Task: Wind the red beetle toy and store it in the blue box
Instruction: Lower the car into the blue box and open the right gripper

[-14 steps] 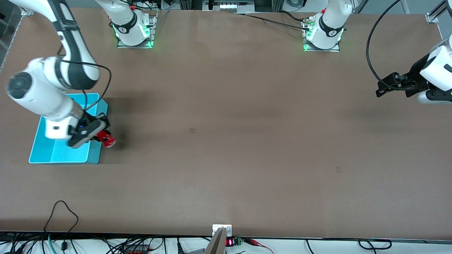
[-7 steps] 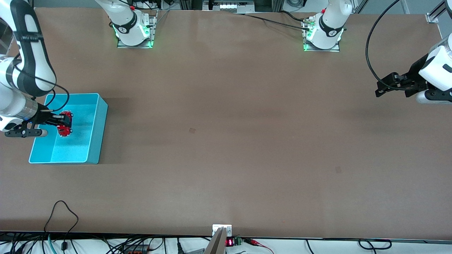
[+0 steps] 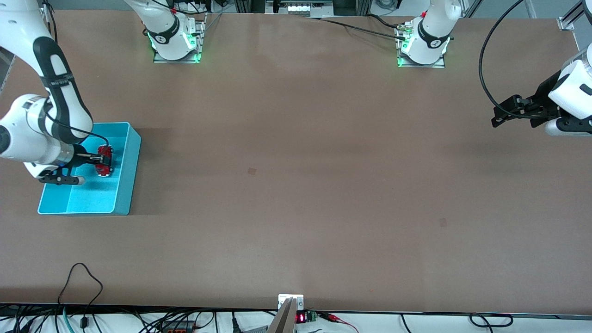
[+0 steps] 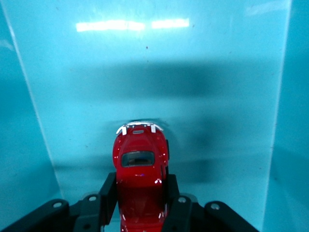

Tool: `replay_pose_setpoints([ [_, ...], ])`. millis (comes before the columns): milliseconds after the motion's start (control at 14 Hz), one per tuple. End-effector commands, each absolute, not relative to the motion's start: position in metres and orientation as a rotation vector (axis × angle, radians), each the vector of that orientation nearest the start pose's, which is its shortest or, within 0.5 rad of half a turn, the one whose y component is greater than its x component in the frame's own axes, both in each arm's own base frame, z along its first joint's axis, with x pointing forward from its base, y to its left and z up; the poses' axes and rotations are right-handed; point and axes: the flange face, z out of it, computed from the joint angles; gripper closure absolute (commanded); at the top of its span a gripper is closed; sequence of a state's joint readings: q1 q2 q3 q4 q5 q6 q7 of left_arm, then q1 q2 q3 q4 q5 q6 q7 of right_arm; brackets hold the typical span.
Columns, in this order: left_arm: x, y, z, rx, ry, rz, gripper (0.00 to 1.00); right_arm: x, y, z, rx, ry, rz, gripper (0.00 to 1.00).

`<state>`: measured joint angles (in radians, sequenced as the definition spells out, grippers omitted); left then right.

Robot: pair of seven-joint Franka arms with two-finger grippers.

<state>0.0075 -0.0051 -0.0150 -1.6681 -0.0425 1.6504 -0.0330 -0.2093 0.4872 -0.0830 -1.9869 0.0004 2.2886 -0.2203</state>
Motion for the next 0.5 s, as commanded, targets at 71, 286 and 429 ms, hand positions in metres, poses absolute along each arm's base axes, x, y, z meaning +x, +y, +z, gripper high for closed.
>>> replay_pose_setpoints([
  [71,0.557,-0.007,0.593,-3.167,-0.039,0.020,0.00,0.570,-0.169,0.224,-3.127,0.106,0.250,0.00],
  [286,0.557,-0.009,0.594,-3.167,-0.030,0.018,0.00,0.578,-0.169,0.299,-3.148,0.092,0.112,0.00],
  [429,0.557,-0.009,0.595,-3.167,-0.027,0.013,0.00,0.581,-0.163,0.361,-3.159,0.082,-0.003,0.00],
])
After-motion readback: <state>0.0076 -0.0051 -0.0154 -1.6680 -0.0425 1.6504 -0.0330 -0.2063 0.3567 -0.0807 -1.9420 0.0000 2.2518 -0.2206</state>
